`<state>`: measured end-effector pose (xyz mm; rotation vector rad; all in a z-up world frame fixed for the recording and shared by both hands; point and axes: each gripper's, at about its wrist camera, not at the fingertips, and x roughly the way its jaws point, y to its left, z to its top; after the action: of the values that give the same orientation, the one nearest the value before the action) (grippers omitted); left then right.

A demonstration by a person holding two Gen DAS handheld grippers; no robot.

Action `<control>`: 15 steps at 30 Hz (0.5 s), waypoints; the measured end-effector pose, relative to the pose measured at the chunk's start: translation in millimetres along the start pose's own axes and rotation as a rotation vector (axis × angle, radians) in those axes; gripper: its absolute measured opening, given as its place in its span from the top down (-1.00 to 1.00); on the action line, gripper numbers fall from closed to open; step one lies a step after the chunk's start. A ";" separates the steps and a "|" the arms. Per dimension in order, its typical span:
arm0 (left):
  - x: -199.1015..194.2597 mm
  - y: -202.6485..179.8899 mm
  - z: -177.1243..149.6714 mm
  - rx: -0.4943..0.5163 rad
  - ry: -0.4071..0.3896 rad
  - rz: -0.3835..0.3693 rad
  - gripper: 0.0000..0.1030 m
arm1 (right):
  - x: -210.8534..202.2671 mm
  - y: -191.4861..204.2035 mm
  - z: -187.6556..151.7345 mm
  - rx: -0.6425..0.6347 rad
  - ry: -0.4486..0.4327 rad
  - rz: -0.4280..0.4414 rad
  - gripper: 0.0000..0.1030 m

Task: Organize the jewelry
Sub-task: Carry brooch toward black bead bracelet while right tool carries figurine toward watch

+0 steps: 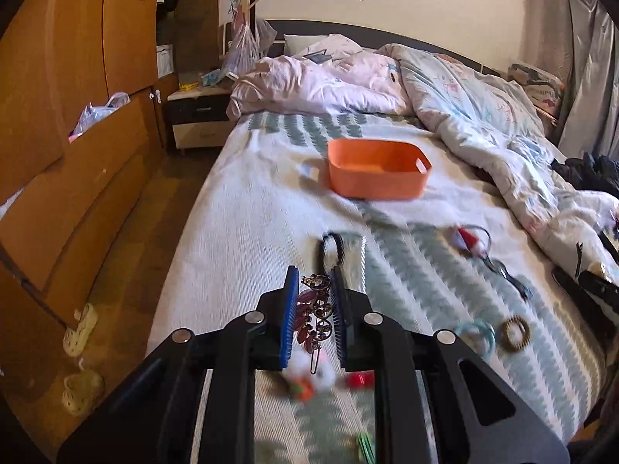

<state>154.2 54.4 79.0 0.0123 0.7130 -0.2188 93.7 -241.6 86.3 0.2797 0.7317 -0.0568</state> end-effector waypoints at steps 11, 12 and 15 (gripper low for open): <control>81.3 7.9 32.7 -0.010 0.076 -0.036 0.67 | 100.2 -14.0 47.4 0.001 0.091 -0.023 0.40; 90.1 8.6 31.8 -0.012 0.083 -0.033 0.67 | 111.2 -14.8 46.1 0.000 0.098 -0.024 0.40; 112.4 10.1 29.8 -0.021 0.106 -0.039 0.67 | 137.9 -17.0 43.5 -0.011 0.140 -0.029 0.40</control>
<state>258.1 39.7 27.9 -0.0096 0.8218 -0.2492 222.1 -263.4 21.3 0.2647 0.8752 -0.0609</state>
